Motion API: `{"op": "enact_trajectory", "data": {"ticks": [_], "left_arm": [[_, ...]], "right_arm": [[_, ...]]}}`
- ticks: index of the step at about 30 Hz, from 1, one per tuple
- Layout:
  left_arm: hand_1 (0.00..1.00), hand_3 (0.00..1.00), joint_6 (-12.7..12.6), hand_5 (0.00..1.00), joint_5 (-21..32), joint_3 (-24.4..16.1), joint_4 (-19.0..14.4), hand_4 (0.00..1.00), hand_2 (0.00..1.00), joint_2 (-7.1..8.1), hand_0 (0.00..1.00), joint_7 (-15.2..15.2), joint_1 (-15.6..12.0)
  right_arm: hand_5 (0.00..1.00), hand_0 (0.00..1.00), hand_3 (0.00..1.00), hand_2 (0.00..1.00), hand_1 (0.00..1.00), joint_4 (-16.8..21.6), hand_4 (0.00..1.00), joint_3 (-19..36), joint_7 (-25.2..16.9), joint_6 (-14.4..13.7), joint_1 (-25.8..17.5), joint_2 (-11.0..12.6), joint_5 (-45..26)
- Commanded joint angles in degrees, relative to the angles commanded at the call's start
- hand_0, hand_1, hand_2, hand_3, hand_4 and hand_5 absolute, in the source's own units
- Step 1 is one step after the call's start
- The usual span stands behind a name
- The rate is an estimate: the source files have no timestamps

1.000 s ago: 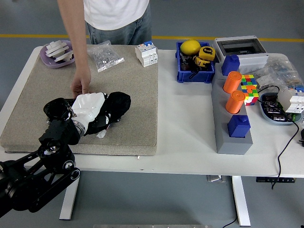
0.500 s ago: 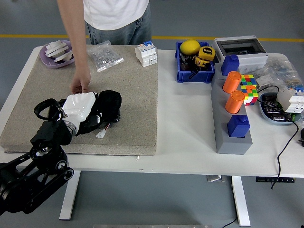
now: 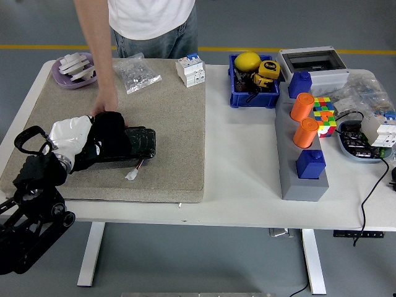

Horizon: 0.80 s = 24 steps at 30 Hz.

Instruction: Pick the rag up,wipe the panel,place it on the desk

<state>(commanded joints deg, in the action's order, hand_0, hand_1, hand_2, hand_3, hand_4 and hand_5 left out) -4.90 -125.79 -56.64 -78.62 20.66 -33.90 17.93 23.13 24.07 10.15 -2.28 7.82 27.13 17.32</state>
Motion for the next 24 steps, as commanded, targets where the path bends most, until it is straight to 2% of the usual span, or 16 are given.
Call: {"op": "enact_trajectory", "data": {"ticks": [4,9,13,24], "left_arm": [[0.174,0.515,-0.21,0.002,-0.98,-2.57,0.25,0.125,0.537,0.01,0.23,-0.16,-0.85],[0.174,0.513,-0.21,0.002,-1.62,-4.68,1.12,0.122,0.534,0.81,0.23,-0.29,-1.44],[0.173,0.513,-0.14,0.002,-1.76,-5.86,1.83,0.12,0.534,1.44,0.23,-0.28,-1.93],[0.173,0.513,-0.15,0.002,-1.94,-8.03,2.73,0.121,0.534,1.95,0.23,-0.33,-2.95]], "right_arm": [[0.618,0.741,0.629,0.661,0.546,0.01,0.998,0.03,0.02,0.03,-0.09,0.02,0.0],[0.618,0.741,0.629,0.661,0.546,0.04,0.998,0.06,0.05,0.01,-0.04,0.09,0.08],[0.618,0.741,0.628,0.661,0.546,0.02,0.998,0.01,0.09,0.02,-0.1,0.14,0.03],[0.618,0.741,0.629,0.661,0.546,0.05,0.998,0.1,0.13,-0.01,-0.08,0.11,0.11]]}}
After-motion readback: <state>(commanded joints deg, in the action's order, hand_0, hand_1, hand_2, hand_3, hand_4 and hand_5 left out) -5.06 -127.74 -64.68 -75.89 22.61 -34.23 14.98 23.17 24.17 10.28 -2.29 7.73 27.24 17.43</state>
